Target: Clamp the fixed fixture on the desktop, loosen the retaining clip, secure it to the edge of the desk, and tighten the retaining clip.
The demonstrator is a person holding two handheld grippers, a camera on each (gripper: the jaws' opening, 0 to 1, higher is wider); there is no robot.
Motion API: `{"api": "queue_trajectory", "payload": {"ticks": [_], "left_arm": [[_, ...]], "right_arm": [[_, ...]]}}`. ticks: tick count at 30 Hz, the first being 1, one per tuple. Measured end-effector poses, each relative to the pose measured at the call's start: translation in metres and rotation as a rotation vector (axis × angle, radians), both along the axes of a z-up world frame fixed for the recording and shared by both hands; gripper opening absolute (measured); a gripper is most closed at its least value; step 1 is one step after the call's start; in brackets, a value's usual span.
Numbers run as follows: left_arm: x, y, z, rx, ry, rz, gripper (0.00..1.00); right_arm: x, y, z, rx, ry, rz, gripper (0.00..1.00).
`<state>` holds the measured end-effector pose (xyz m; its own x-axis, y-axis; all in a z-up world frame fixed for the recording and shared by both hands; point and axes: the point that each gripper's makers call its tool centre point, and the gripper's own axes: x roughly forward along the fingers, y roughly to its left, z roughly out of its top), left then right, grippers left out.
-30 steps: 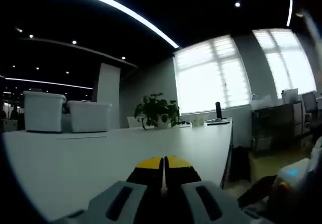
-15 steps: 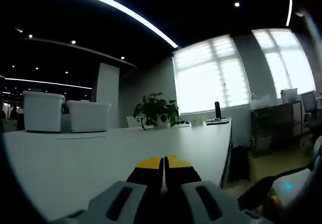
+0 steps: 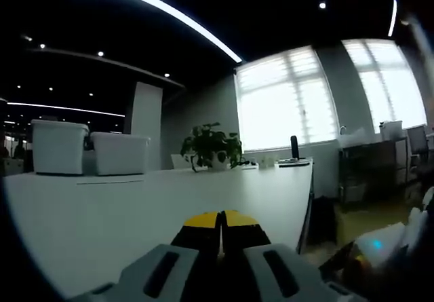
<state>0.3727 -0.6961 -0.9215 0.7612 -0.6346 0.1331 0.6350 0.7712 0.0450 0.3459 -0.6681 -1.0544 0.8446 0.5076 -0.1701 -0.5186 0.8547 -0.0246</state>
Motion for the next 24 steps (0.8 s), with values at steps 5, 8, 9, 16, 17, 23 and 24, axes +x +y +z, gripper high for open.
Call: {"api": "queue_trajectory", "payload": {"ticks": [5,8,9,16,17,23,24], "left_arm": [[0.001,0.0,-0.001,0.0,0.008,0.0,0.02],[0.001,0.0,-0.001,0.0,0.01,0.0,0.02],[0.002,0.0,-0.002,0.001,0.014,0.0,0.02],[0.002,0.001,0.002,-0.005,-0.014,0.007,0.02],[0.002,0.001,0.002,-0.005,-0.011,0.009,0.02],[0.004,0.001,0.0,-0.005,0.016,0.011,0.02],[0.004,0.001,0.0,-0.005,0.016,0.011,0.02]], "right_arm": [[-0.004,0.003,0.0,0.013,-0.011,0.122,0.24],[-0.003,0.006,0.001,0.03,-0.016,0.204,0.24],[0.001,0.006,0.002,0.021,-0.03,0.23,0.24],[0.001,0.012,0.003,0.044,-0.062,0.368,0.24],[0.001,0.012,0.002,0.05,-0.054,0.387,0.24],[-0.006,0.016,0.002,0.042,-0.067,0.566,0.24],[-0.007,0.016,0.003,0.043,-0.067,0.592,0.24]]}}
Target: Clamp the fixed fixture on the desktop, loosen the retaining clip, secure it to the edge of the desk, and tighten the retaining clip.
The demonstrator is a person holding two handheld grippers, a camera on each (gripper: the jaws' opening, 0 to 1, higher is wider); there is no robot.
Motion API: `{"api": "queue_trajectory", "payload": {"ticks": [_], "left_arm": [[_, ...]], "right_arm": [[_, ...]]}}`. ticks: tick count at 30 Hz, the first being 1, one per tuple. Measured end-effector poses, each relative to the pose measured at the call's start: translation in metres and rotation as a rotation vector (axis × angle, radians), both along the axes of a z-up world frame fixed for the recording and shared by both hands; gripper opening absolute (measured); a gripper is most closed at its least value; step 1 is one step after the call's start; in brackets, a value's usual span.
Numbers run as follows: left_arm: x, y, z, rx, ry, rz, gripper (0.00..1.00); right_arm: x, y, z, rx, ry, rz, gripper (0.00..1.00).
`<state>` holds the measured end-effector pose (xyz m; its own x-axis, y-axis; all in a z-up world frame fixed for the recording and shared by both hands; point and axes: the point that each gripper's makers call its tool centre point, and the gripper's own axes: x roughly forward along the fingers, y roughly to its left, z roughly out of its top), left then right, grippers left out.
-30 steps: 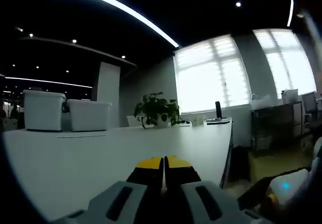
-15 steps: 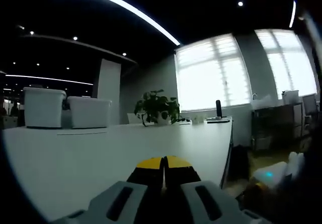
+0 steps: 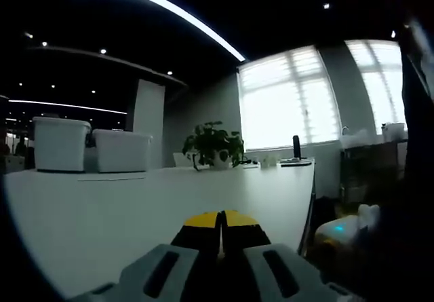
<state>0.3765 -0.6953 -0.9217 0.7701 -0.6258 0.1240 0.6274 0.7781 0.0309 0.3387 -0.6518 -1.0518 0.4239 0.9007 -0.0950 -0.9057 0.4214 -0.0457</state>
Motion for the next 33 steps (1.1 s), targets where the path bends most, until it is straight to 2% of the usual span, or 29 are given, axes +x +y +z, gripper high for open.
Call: {"api": "queue_trajectory", "payload": {"ticks": [4,5,7,9,16,18,20,21,24,28,30,32,33], "left_arm": [[0.0,-0.001,0.0,0.001,0.004,-0.001,0.02],[0.0,-0.001,0.0,0.0,0.007,-0.002,0.02],[0.001,-0.001,-0.001,0.001,0.02,-0.003,0.02],[0.0,-0.001,-0.001,0.001,0.016,-0.003,0.02],[0.0,-0.002,0.0,0.002,0.009,-0.003,0.02],[0.0,-0.002,0.0,0.001,0.004,-0.002,0.02],[0.0,-0.002,0.001,0.001,-0.001,-0.001,0.02],[-0.001,-0.002,0.001,0.001,-0.005,-0.001,0.02],[-0.001,-0.002,0.0,0.0,-0.001,-0.001,0.02],[-0.001,-0.002,0.0,0.0,0.004,-0.001,0.02],[-0.002,-0.002,0.0,0.0,0.004,-0.001,0.02],[-0.002,-0.001,-0.001,-0.001,0.007,0.001,0.02],[-0.002,-0.001,0.0,-0.001,0.005,0.0,0.02]], "right_arm": [[-0.001,0.002,-0.001,-0.005,0.008,0.082,0.24],[-0.003,0.004,0.001,-0.011,-0.036,0.104,0.24],[-0.014,0.004,0.001,-0.005,-0.026,0.128,0.24],[-0.009,0.003,-0.006,-0.005,-0.035,0.124,0.24],[-0.005,0.005,-0.002,0.013,-0.019,0.101,0.25],[-0.002,0.005,-0.001,-0.017,-0.06,0.088,0.25],[-0.001,0.007,0.002,-0.045,-0.133,0.086,0.26],[-0.001,0.008,0.001,-0.052,-0.135,0.079,0.26],[0.002,0.006,-0.004,-0.059,-0.069,0.047,0.27],[-0.004,0.0,-0.002,-0.07,-0.051,0.019,0.34],[-0.005,-0.008,-0.003,-0.062,-0.004,-0.025,0.36],[-0.008,-0.012,-0.006,-0.045,0.081,-0.071,0.44],[-0.01,-0.012,-0.009,-0.06,0.095,-0.079,0.46]]}}
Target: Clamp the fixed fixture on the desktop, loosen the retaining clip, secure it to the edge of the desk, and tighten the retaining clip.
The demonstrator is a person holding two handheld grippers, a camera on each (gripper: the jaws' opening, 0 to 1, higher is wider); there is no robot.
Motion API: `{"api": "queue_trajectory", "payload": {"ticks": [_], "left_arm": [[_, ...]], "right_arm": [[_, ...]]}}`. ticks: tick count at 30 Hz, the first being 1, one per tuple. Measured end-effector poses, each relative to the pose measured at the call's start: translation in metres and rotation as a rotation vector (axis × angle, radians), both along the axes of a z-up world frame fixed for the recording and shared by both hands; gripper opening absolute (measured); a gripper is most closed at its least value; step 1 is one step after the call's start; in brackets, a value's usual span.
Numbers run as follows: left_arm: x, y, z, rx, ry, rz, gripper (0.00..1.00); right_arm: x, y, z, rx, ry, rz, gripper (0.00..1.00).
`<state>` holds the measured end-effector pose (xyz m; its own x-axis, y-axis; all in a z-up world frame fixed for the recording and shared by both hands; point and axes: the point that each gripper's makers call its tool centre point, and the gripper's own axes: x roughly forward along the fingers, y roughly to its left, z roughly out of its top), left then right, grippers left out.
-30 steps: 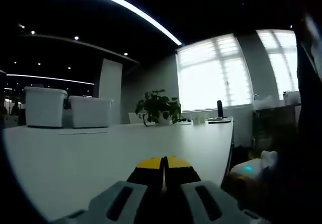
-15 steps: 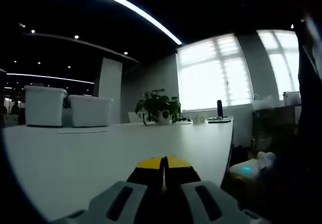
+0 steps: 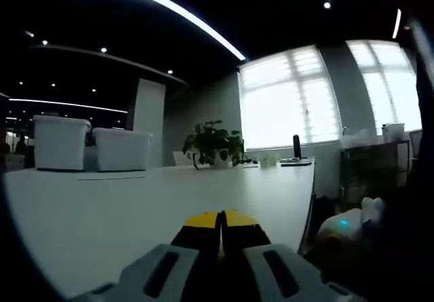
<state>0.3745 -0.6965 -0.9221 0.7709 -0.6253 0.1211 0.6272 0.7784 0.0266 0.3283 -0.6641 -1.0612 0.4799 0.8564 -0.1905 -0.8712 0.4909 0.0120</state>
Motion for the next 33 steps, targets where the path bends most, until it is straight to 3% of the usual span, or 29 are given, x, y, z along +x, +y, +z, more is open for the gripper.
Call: {"api": "queue_trajectory", "payload": {"ticks": [3,5,8,11,17,20,29,33], "left_arm": [[0.0,0.0,0.0,0.0,-0.007,0.001,0.02],[-0.001,0.001,0.001,-0.001,-0.013,0.001,0.02],[-0.001,0.001,0.001,-0.001,-0.021,0.0,0.02],[-0.002,0.001,0.002,0.001,-0.04,-0.002,0.02],[-0.003,0.001,0.003,0.004,-0.046,-0.005,0.02],[-0.003,0.001,0.003,0.006,-0.049,-0.005,0.02],[-0.004,0.0,0.004,0.008,-0.056,-0.01,0.02],[-0.004,0.0,0.004,0.008,-0.058,-0.009,0.02]], "right_arm": [[-0.002,-0.006,-0.01,-0.081,-0.018,-0.101,0.45],[-0.006,-0.004,-0.009,-0.061,0.019,-0.134,0.45],[-0.006,-0.011,-0.001,-0.009,0.026,-0.293,0.46],[-0.006,-0.01,-0.006,-0.016,0.052,-0.402,0.47],[0.001,-0.007,0.01,-0.04,-0.087,-0.677,0.57],[0.007,-0.003,0.013,-0.01,-0.058,-0.76,0.52],[0.013,0.001,0.006,-0.009,-0.022,-0.797,0.48],[0.013,0.0,0.009,-0.023,-0.049,-0.813,0.31]]}}
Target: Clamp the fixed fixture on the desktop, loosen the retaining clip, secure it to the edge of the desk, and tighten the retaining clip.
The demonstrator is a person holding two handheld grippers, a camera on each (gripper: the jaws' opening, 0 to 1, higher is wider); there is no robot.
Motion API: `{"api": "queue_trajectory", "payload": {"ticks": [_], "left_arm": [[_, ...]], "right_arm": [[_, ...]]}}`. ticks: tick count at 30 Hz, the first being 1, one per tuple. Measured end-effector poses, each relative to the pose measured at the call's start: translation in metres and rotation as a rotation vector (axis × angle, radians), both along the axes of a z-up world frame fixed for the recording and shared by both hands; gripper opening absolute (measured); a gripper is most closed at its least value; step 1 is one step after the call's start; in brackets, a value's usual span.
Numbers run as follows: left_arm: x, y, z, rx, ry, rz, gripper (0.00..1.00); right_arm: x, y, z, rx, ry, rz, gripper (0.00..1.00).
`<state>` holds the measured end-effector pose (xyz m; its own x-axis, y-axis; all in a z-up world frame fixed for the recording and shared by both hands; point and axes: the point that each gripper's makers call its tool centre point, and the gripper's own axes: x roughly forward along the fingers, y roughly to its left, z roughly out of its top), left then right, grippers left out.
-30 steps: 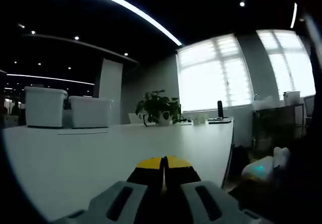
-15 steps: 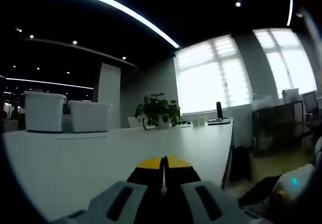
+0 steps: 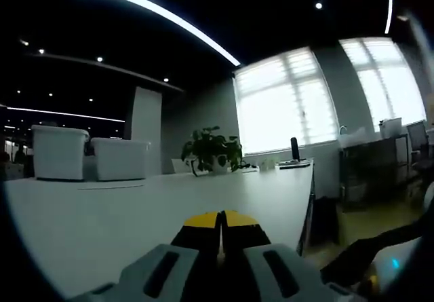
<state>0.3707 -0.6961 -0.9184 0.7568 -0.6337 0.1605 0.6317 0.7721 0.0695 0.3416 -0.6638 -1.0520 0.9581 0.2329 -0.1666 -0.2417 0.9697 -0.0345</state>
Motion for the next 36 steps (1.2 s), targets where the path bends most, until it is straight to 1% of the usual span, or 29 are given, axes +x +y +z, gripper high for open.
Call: {"api": "queue_trajectory", "payload": {"ticks": [3,9,11,12,13,14,16,17,19,20,22,23,24,25,26,27,29,30,31,32,33,34,35,36], "left_arm": [[0.001,0.0,-0.001,0.0,-0.001,0.001,0.02],[0.002,-0.001,-0.002,0.002,0.005,-0.001,0.02],[0.002,-0.001,-0.002,0.003,0.006,-0.003,0.02],[0.002,-0.001,-0.003,0.003,0.009,-0.004,0.02],[0.002,-0.001,-0.003,0.003,0.011,-0.005,0.02],[0.002,-0.001,-0.003,0.003,0.013,-0.005,0.02],[0.002,-0.001,-0.003,0.002,0.019,-0.005,0.02],[0.002,-0.001,-0.003,0.002,0.019,-0.005,0.02],[0.001,-0.001,-0.003,0.001,0.02,-0.004,0.02],[0.001,-0.001,-0.003,0.001,0.019,-0.003,0.02],[0.001,-0.001,-0.003,0.001,0.021,-0.004,0.02],[0.001,-0.001,-0.003,0.001,0.017,-0.003,0.02],[0.001,-0.001,-0.003,0.001,0.019,-0.003,0.02],[0.001,-0.001,-0.003,0.001,0.022,-0.004,0.02],[0.001,-0.001,-0.003,0.001,0.023,-0.003,0.02],[0.001,-0.001,-0.003,0.001,0.026,-0.004,0.02],[0.002,-0.002,-0.003,0.002,0.028,-0.005,0.02],[0.002,-0.002,-0.004,0.002,0.037,-0.005,0.02],[0.002,-0.002,-0.004,0.002,0.041,-0.007,0.02],[0.002,-0.002,-0.004,0.002,0.041,-0.006,0.02],[0.002,-0.002,-0.004,0.002,0.038,-0.006,0.02],[0.002,-0.002,-0.004,0.002,0.036,-0.006,0.02],[0.002,-0.002,-0.003,0.002,0.035,-0.006,0.02],[0.002,-0.002,-0.003,0.002,0.033,-0.006,0.02]], "right_arm": [[0.002,-0.004,-0.002,-0.014,-0.002,-0.004,0.26],[0.004,-0.005,-0.001,0.013,0.008,0.003,0.25],[0.003,-0.004,0.0,0.028,0.014,0.031,0.25],[0.002,-0.001,0.0,0.052,0.015,0.068,0.24],[0.002,-0.001,0.0,0.045,0.007,0.105,0.24],[0.001,-0.001,0.0,0.015,0.0,0.145,0.24],[-0.001,0.001,0.0,-0.016,-0.01,0.234,0.24],[-0.001,0.0,-0.001,-0.014,-0.011,0.269,0.24],[-0.004,0.001,-0.002,-0.007,0.027,0.349,0.24],[-0.005,0.004,-0.002,-0.027,0.02,0.398,0.24],[-0.006,0.004,-0.002,-0.037,0.023,0.457,0.24],[-0.008,0.007,-0.002,-0.045,0.02,0.514,0.24],[-0.007,0.006,-0.002,-0.043,0.022,0.538,0.24],[-0.007,0.006,-0.001,-0.059,0.002,0.6,0.24],[-0.011,0.008,-0.001,-0.058,0.005,0.657,0.24],[-0.011,0.007,-0.001,-0.039,0.013,0.689,0.24],[-0.012,0.01,0.0,-0.055,-0.015,0.766,0.24],[-0.012,0.011,-0.001,-0.037,-0.01,0.796,0.24],[-0.014,0.013,-0.001,-0.018,-0.011,0.845,0.24],[-0.016,0.015,0.0,0.016,0.004,0.893,0.24],[-0.016,0.014,0.0,0.022,-0.003,0.93,0.24],[-0.018,0.015,0.0,0.016,-0.018,0.974,0.24],[-0.018,0.014,0.0,0.013,-0.017,0.995,0.24],[-0.019,0.014,0.001,0.0,-0.031,1.023,0.24]]}}
